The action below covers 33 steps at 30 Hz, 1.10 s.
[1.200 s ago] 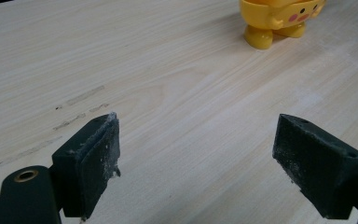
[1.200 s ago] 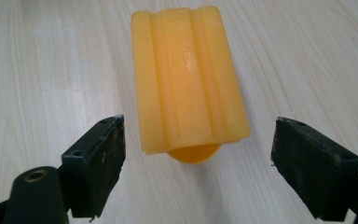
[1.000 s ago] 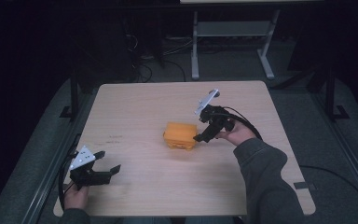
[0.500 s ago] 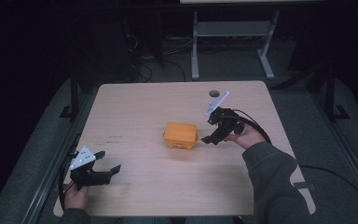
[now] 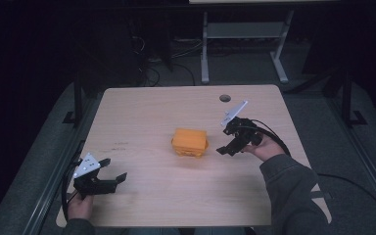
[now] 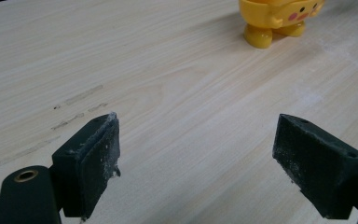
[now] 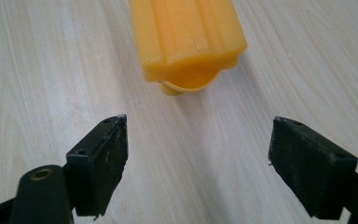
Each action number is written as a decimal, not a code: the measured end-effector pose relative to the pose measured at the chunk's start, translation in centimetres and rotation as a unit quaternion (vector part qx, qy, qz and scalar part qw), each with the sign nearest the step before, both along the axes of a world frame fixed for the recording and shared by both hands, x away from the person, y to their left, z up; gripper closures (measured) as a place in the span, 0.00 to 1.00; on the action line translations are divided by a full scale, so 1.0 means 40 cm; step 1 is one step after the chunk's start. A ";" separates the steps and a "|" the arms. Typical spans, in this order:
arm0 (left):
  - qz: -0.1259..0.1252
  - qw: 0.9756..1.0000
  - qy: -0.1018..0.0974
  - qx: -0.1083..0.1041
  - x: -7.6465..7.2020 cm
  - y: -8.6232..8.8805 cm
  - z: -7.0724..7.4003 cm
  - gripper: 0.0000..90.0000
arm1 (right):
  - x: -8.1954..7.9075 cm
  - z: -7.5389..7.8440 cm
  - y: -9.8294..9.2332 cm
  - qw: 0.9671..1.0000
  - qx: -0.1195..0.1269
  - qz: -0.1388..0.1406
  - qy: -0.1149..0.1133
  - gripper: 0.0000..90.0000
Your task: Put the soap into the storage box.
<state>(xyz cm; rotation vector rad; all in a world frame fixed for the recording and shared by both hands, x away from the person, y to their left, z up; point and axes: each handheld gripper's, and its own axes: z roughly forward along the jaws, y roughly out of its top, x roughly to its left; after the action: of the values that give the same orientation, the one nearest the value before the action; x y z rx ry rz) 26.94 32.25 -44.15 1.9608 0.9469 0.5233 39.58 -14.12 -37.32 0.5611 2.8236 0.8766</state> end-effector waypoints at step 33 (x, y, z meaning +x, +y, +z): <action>-0.002 1.000 -0.002 0.001 -0.002 -0.006 0.000 0.16 | -0.057 -0.045 -0.105 0.999 0.014 -0.046 0.017 0.22</action>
<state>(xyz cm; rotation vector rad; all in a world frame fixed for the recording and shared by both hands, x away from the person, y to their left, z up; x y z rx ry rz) 26.86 32.02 -44.14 1.9630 0.9413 0.5259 37.31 -18.31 -39.11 0.7113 2.7946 0.8977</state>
